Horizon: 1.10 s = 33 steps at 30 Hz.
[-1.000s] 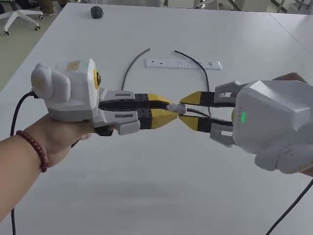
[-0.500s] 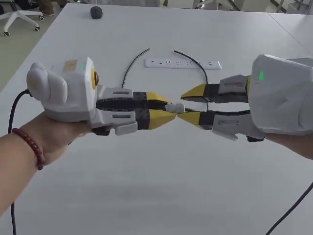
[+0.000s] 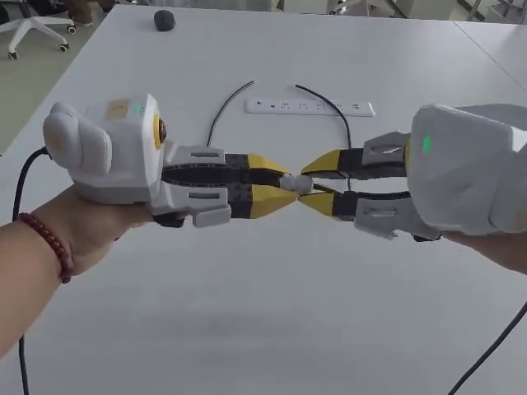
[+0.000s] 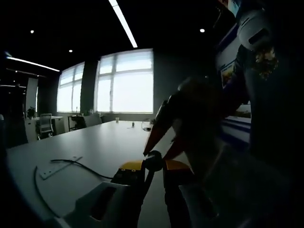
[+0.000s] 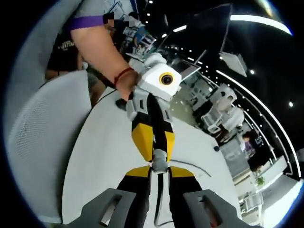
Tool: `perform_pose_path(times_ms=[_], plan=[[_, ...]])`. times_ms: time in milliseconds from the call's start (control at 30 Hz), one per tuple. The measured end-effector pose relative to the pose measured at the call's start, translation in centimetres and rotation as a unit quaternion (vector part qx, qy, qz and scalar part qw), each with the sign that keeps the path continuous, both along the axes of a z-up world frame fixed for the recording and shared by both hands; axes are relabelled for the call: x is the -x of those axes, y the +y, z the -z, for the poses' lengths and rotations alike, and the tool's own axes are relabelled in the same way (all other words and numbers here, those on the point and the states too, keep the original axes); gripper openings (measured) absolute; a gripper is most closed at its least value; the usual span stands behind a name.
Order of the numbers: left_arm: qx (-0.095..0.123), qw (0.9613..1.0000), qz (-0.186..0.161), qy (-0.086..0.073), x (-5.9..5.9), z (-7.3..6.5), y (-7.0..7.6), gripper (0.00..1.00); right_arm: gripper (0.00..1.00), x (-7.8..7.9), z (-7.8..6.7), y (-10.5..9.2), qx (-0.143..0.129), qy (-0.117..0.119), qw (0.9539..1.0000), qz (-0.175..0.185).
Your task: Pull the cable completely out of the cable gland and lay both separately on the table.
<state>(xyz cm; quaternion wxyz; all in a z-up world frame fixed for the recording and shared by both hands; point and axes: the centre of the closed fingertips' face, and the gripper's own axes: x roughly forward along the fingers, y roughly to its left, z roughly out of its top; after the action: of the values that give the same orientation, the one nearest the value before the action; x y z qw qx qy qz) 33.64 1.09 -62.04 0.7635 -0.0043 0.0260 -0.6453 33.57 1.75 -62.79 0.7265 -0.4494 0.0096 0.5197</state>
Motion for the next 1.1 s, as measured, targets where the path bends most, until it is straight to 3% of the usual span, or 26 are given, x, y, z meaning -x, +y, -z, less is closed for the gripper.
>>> perform_pose_path(times_ms=[100,133,367,400,467,500,567,767,1100], plan=[[0.008,0.9999,-0.006,0.008,-0.2,-0.2,0.0,0.16,0.09,-0.1,0.0,-0.1,0.008,-0.025,0.9996,0.000],[0.007,0.9999,-0.007,0.010,-0.3,-0.1,0.0,0.16,0.09,-0.1,0.1,-0.2,0.006,-0.015,0.9999,0.003],[-0.003,0.9999,-0.008,0.007,-0.3,0.3,-0.1,0.16,0.09,-0.3,0.5,-0.5,0.014,-0.016,0.9998,0.005],[-0.003,0.9999,-0.009,0.006,-0.3,0.3,-0.1,0.16,0.10,0.0,0.5,-0.4,0.001,0.000,1.0000,-0.001],[-0.007,0.9999,-0.006,0.004,-0.2,0.4,-0.1,0.16,0.15,-0.4,0.4,-0.7,0.004,-0.007,0.9999,0.009],[-0.009,0.9999,-0.007,0.003,-0.2,0.4,0.0,0.16,0.14,-0.4,0.6,-0.9,0.003,0.004,1.0000,0.008],[-0.010,0.9999,-0.005,0.002,-0.1,0.4,0.1,0.16,0.12,-0.6,0.7,-1.2,0.007,-0.002,0.9999,0.012],[-0.013,0.9999,-0.005,-0.001,0.0,0.5,0.3,0.16,0.01,-0.2,1.0,-1.3,0.013,0.012,0.9998,0.009],[-0.026,0.9996,-0.005,-0.007,0.2,0.7,0.4,0.16,0.00,-0.1,1.3,-1.1,0.021,0.007,0.9997,0.010]])
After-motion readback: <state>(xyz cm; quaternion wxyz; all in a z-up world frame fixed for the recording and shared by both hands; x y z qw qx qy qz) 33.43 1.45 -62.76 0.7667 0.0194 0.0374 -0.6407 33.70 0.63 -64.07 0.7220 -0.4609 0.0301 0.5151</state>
